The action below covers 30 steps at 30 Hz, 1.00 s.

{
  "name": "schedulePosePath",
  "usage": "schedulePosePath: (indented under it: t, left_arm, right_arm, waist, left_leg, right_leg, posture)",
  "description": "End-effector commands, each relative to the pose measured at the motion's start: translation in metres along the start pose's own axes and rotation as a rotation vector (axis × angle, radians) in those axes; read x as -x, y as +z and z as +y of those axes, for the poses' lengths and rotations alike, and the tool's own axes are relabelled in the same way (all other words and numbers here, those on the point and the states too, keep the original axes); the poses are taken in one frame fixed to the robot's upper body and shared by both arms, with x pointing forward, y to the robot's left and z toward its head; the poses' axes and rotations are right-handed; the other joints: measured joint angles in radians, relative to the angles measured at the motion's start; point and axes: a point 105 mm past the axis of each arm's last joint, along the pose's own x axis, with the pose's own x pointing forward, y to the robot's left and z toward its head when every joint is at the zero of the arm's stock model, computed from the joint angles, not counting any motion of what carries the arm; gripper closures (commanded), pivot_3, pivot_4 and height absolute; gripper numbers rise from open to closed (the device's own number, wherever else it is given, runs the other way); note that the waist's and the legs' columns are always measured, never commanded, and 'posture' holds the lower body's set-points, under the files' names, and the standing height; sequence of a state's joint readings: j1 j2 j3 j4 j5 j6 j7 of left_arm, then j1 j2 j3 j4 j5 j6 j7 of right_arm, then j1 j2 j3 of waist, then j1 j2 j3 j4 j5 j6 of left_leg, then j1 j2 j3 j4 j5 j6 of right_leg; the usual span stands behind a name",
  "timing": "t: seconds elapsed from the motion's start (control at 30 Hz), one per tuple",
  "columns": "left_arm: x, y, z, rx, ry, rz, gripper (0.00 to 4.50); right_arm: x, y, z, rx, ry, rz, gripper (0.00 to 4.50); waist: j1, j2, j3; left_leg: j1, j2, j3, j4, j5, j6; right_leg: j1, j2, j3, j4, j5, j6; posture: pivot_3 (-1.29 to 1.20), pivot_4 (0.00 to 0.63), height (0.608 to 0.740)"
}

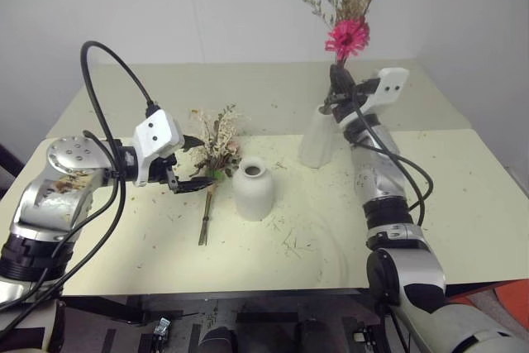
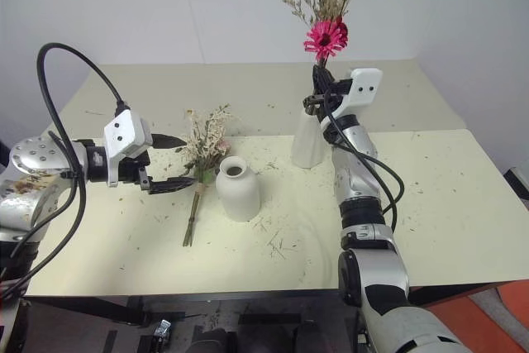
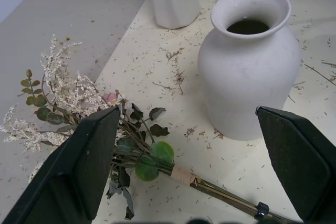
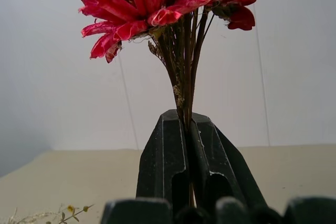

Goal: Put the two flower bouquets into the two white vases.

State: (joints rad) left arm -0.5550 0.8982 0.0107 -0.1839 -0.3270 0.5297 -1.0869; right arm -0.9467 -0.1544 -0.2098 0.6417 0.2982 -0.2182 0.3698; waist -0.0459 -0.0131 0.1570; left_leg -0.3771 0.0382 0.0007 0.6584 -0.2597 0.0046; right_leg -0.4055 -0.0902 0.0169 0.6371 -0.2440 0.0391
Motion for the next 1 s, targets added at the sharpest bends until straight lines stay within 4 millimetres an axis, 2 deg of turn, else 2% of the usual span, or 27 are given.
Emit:
schedulePosePath:
  t: [0.03, 0.27, 0.43, 0.47, 0.7, 0.73, 0.9, 1.0]
  left_arm:
    - [0.008, 0.01, 0.004, -0.033, 0.031, -0.024, 0.0]
    - [0.007, 0.011, 0.004, -0.033, 0.031, -0.024, 0.0]
    - [0.007, 0.011, 0.005, -0.036, 0.031, -0.023, 0.0]
    - [0.007, 0.011, 0.005, -0.036, 0.031, -0.022, 0.0]
    - [0.006, 0.01, 0.006, -0.037, 0.028, -0.021, 0.0]
    - [0.006, 0.01, 0.006, -0.037, 0.028, -0.021, 0.0]
    - [0.005, 0.009, 0.006, -0.037, 0.031, -0.021, 0.0]
    - [0.005, 0.008, 0.006, -0.034, 0.031, -0.02, 0.0]
  right_arm:
    - [0.0, 0.009, 0.005, 0.021, 0.016, -0.055, 4.45]
    - [0.002, 0.006, 0.008, 0.036, 0.026, -0.054, 4.45]
    - [0.006, 0.005, 0.006, 0.044, 0.024, -0.051, 3.09]
    - [0.007, 0.005, 0.007, 0.049, 0.026, -0.052, 2.61]
    - [0.018, 0.004, 0.011, 0.065, 0.051, -0.046, 0.24]
    - [0.02, 0.004, 0.011, 0.059, 0.049, -0.043, 0.02]
    - [0.038, 0.004, 0.013, 0.114, 0.06, -0.032, 0.02]
    - [0.048, 0.005, 0.008, 0.121, 0.018, -0.019, 0.02]
  waist:
    - [0.0, 0.0, 0.0]
    - [0.0, 0.0, 0.0]
    - [0.0, 0.0, 0.0]
    - [0.0, 0.0, 0.0]
    - [0.0, 0.0, 0.0]
    - [0.0, 0.0, 0.0]
    - [0.002, 0.0, 0.0]
    - [0.003, 0.0, 0.0]
  left_leg:
    - [0.0, 0.0, 0.0, 0.0, 0.0, 0.0]
    - [0.0, 0.0, 0.0, 0.0, 0.0, 0.0]
    - [0.0, 0.0, 0.0, 0.0, 0.0, 0.0]
    - [0.0, 0.0, 0.0, 0.0, 0.0, 0.0]
    - [0.0, 0.0, 0.0, 0.0, 0.0, 0.0]
    - [0.0, 0.0, 0.0, 0.0, 0.0, 0.0]
    - [0.0, 0.0, 0.0, 0.0, 0.0, 0.0]
    - [0.0, 0.0, 0.0, 0.0, 0.0, 0.0]
  right_leg:
    - [0.0, 0.0, 0.0, 0.0, 0.0, 0.0]
    - [0.0, 0.0, 0.0, 0.0, 0.0, 0.0]
    - [0.0, 0.0, 0.0, 0.0, 0.0, 0.0]
    - [0.0, 0.0, 0.0, 0.0, 0.0, 0.0]
    - [0.0, 0.0, 0.0, 0.0, 0.0, 0.0]
    - [0.0, 0.0, 0.0, 0.0, 0.0, 0.0]
    - [0.0, 0.0, 0.0, 0.0, 0.0, 0.0]
    - [0.0, 0.0, 0.0, 0.0, 0.0, 0.0]
  posture:
    - [0.0, 0.15, 0.74]
    - [0.0, 0.15, 0.74]
    - [0.0, 0.15, 0.74]
    - [0.0, 0.15, 0.74]
    - [0.0, 0.15, 0.74]
    - [0.0, 0.15, 0.74]
    - [0.0, 0.15, 0.74]
    - [0.0, 0.15, 0.74]
